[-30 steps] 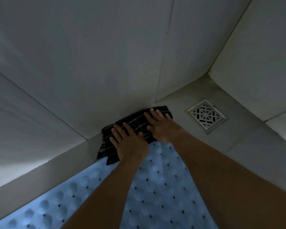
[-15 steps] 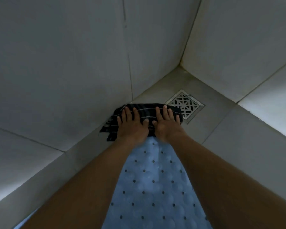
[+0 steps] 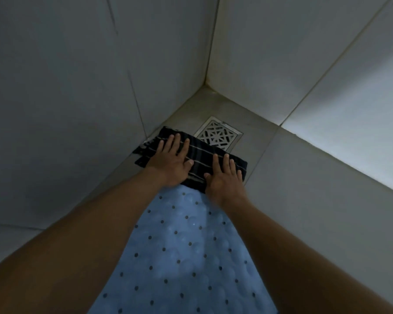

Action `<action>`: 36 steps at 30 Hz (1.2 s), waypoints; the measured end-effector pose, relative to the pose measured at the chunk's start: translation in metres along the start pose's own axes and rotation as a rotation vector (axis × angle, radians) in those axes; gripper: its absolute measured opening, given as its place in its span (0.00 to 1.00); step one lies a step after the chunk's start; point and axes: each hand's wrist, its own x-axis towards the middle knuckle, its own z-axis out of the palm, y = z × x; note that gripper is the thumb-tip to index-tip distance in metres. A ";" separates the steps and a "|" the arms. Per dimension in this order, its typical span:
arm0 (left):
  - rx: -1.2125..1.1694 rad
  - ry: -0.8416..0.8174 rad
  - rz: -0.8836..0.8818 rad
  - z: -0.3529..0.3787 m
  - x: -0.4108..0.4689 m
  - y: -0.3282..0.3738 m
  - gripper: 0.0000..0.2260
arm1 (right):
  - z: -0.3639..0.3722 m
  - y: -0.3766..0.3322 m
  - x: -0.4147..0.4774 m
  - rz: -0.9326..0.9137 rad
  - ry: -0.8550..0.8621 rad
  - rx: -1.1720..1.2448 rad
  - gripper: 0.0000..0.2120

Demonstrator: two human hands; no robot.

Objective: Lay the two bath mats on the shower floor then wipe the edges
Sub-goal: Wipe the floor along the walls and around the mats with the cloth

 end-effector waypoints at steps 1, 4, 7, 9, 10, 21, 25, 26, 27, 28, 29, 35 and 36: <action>0.003 -0.004 0.001 -0.001 0.001 -0.001 0.31 | -0.002 0.001 -0.002 0.010 0.013 0.005 0.31; -0.013 -0.019 0.016 -0.003 0.001 -0.003 0.32 | 0.009 0.001 0.006 0.063 0.085 0.057 0.31; -0.045 -0.007 -0.002 0.001 0.001 -0.003 0.30 | 0.026 0.000 0.010 0.077 0.090 -0.009 0.35; -0.005 -0.011 -0.017 0.004 0.003 -0.002 0.30 | 0.032 0.001 0.012 0.086 0.055 -0.016 0.34; 0.010 -0.020 -0.023 0.005 0.004 -0.002 0.31 | 0.033 0.002 0.013 0.087 0.045 -0.033 0.34; -0.001 -0.130 -0.025 -0.003 0.000 0.011 0.31 | -0.006 -0.003 -0.011 0.162 -0.137 0.042 0.34; 0.043 -0.129 -0.047 -0.002 0.007 0.014 0.31 | 0.003 0.012 -0.016 0.097 -0.013 0.020 0.33; 0.050 -0.131 -0.045 -0.001 0.008 0.018 0.31 | 0.004 0.018 -0.016 0.087 0.003 0.009 0.32; 0.053 -0.131 -0.043 0.000 0.008 0.024 0.31 | 0.004 0.025 -0.015 0.082 0.009 -0.001 0.32; 0.054 -0.132 -0.044 0.002 0.008 0.031 0.31 | 0.003 0.033 -0.015 0.077 0.004 -0.011 0.32; 0.057 -0.134 -0.045 0.004 0.008 0.040 0.31 | 0.000 0.042 -0.016 0.070 -0.007 -0.022 0.33; 0.018 -0.093 -0.125 0.017 0.003 0.100 0.32 | -0.023 0.107 -0.016 -0.038 -0.077 -0.121 0.33; 0.004 -0.080 -0.151 0.019 0.001 0.109 0.32 | -0.026 0.116 -0.013 -0.057 -0.087 -0.144 0.33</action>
